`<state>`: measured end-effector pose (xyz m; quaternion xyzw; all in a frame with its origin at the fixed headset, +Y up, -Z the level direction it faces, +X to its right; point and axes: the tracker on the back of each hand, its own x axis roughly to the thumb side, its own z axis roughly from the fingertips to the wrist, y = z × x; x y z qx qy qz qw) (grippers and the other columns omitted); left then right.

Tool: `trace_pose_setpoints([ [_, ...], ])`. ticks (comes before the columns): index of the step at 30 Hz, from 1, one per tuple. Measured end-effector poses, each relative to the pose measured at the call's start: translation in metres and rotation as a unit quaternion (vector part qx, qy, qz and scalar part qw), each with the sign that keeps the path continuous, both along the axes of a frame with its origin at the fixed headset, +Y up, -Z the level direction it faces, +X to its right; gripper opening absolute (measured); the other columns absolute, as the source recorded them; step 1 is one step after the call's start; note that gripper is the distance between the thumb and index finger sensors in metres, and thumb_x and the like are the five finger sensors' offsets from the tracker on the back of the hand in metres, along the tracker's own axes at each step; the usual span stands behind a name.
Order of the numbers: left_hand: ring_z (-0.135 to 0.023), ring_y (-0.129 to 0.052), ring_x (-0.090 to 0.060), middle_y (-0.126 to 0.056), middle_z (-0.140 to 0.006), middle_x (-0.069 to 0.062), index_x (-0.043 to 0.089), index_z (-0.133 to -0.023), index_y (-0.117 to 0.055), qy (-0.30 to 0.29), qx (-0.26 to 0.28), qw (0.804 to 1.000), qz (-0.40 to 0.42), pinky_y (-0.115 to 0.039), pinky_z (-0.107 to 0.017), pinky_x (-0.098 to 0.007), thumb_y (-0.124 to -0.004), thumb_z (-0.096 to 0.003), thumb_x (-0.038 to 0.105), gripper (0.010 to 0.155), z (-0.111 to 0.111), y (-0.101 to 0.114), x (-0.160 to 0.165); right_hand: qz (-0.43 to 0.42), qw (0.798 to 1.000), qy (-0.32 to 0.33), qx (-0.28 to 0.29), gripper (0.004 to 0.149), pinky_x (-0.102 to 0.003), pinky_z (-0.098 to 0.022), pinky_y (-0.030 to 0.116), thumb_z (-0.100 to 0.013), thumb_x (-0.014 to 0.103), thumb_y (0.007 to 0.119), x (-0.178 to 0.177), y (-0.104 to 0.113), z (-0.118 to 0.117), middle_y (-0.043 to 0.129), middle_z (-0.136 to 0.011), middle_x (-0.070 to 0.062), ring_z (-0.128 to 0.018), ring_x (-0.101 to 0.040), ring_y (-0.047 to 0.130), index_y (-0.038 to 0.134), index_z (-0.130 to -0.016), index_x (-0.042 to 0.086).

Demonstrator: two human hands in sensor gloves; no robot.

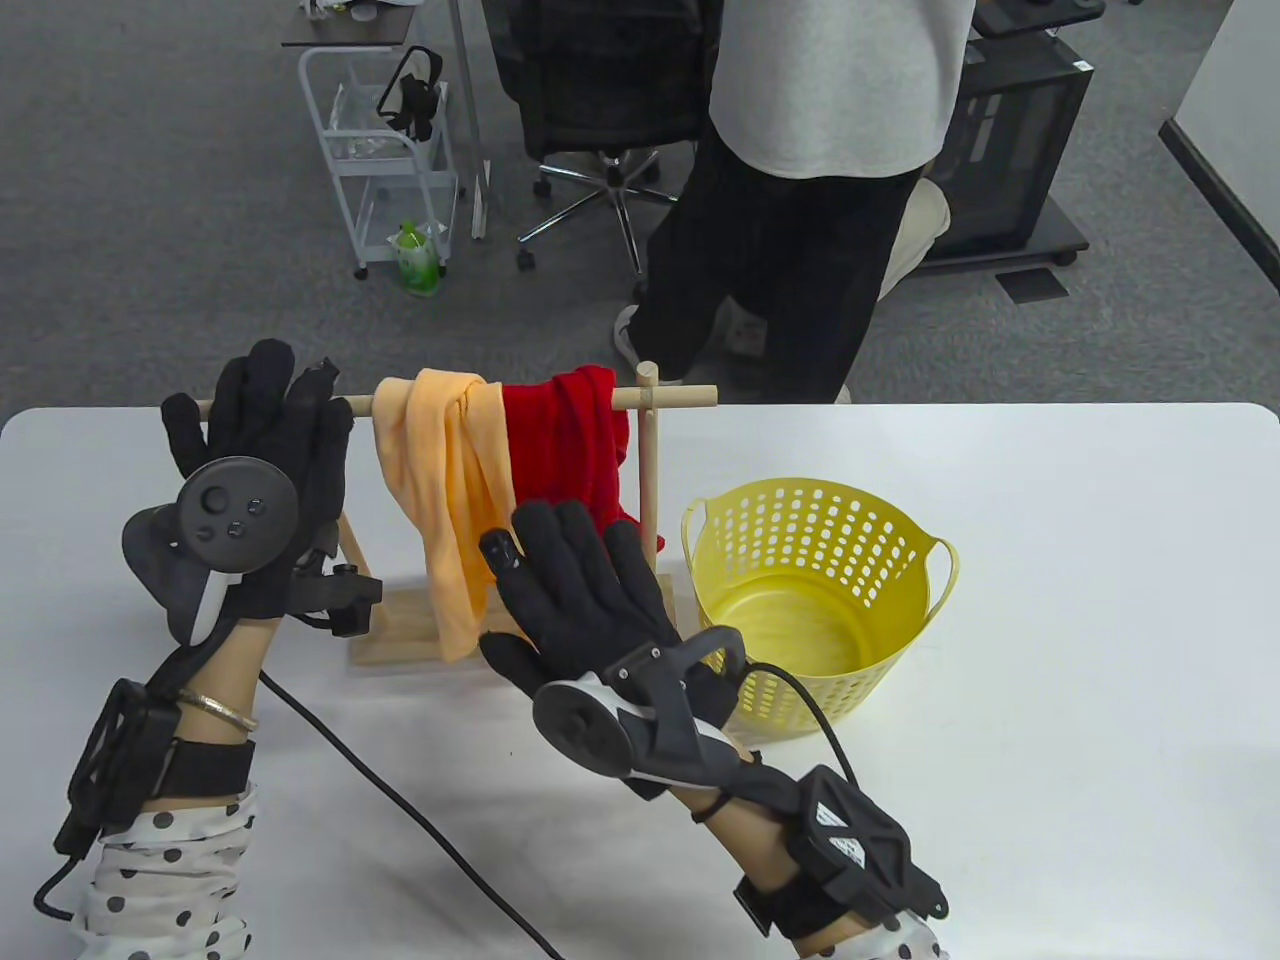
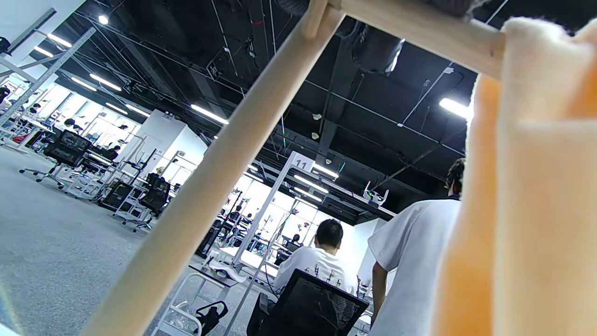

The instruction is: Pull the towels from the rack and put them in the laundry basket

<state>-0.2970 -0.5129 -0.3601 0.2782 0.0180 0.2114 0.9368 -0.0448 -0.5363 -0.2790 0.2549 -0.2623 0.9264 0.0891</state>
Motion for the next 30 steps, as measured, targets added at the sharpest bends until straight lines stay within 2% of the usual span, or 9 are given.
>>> trace_pose_setpoints([
  [5,-0.122,-0.038,-0.018,-0.047,-0.131,0.007,0.029,-0.114,-0.071,0.002,0.002,1.0,-0.004,-0.006,-0.093,-0.05,-0.05,-0.0647,0.055,0.06,0.001,0.0,0.0,-0.032,0.999,-0.026,-0.008,0.075,-0.052,-0.088,0.031,-0.057,0.063,0.057,-0.026,0.037,-0.026,0.028,-0.128,-0.004,-0.118,-0.03,0.04,0.039,-0.122,0.029],
  [7,-0.122,-0.038,-0.018,-0.048,-0.131,0.007,0.029,-0.114,-0.071,0.003,0.005,1.0,-0.006,-0.006,-0.093,-0.05,-0.05,-0.0648,0.055,0.06,0.002,-0.001,0.001,-0.043,0.998,-0.038,-0.03,0.078,-0.053,-0.089,0.029,-0.056,0.064,0.06,-0.035,0.046,-0.037,0.027,-0.128,-0.003,-0.118,-0.029,0.041,0.037,-0.122,0.029],
  [9,-0.122,-0.038,-0.018,-0.047,-0.131,0.007,0.029,-0.114,-0.071,0.003,0.005,1.0,-0.006,-0.006,-0.093,-0.05,-0.05,-0.0648,0.055,0.06,0.002,-0.001,0.001,-0.041,0.997,-0.054,-0.024,0.078,-0.053,-0.088,0.03,-0.056,0.064,0.062,-0.043,0.053,-0.047,0.028,-0.128,-0.003,-0.118,-0.029,0.043,0.037,-0.122,0.03],
  [14,-0.122,-0.038,-0.018,-0.047,-0.131,0.006,0.029,-0.114,-0.071,0.003,0.005,1.0,-0.006,-0.006,-0.093,-0.05,-0.05,-0.0648,0.055,0.06,0.002,-0.001,0.001,-0.031,0.995,-0.09,-0.022,0.08,-0.054,-0.089,0.032,-0.055,0.064,0.065,-0.056,0.059,-0.063,0.032,-0.128,-0.004,-0.117,-0.028,0.048,0.038,-0.122,0.032],
  [20,-0.122,-0.038,-0.018,-0.047,-0.131,0.007,0.029,-0.114,-0.071,0.004,0.004,1.0,-0.007,-0.006,-0.093,-0.05,-0.05,-0.0648,0.055,0.06,0.002,-0.002,0.001,-0.015,0.992,-0.121,-0.032,0.079,-0.054,-0.089,0.031,-0.054,0.06,0.07,-0.063,0.055,-0.076,0.041,-0.127,-0.001,-0.117,-0.027,0.049,0.039,-0.122,0.033],
  [26,-0.122,-0.038,-0.018,-0.047,-0.131,0.007,0.029,-0.114,-0.07,0.005,0.004,1.0,-0.008,-0.006,-0.093,-0.05,-0.049,-0.0648,0.055,0.06,0.002,-0.002,0.002,-0.02,0.991,-0.131,-0.014,0.069,-0.053,-0.089,0.033,-0.057,0.052,0.074,-0.063,0.054,-0.078,0.054,-0.123,0.003,-0.115,-0.025,0.054,0.049,-0.119,0.034],
  [30,-0.122,-0.037,-0.018,-0.046,-0.131,0.007,0.029,-0.114,-0.07,0.005,0.003,1.0,-0.007,-0.006,-0.093,-0.05,-0.049,-0.0648,0.055,0.06,0.002,-0.002,0.002,-0.023,0.99,-0.135,-0.003,0.057,-0.052,-0.088,0.036,-0.058,0.047,0.074,-0.064,0.06,-0.079,0.063,-0.118,0.005,-0.112,-0.023,0.059,0.062,-0.112,0.036],
])
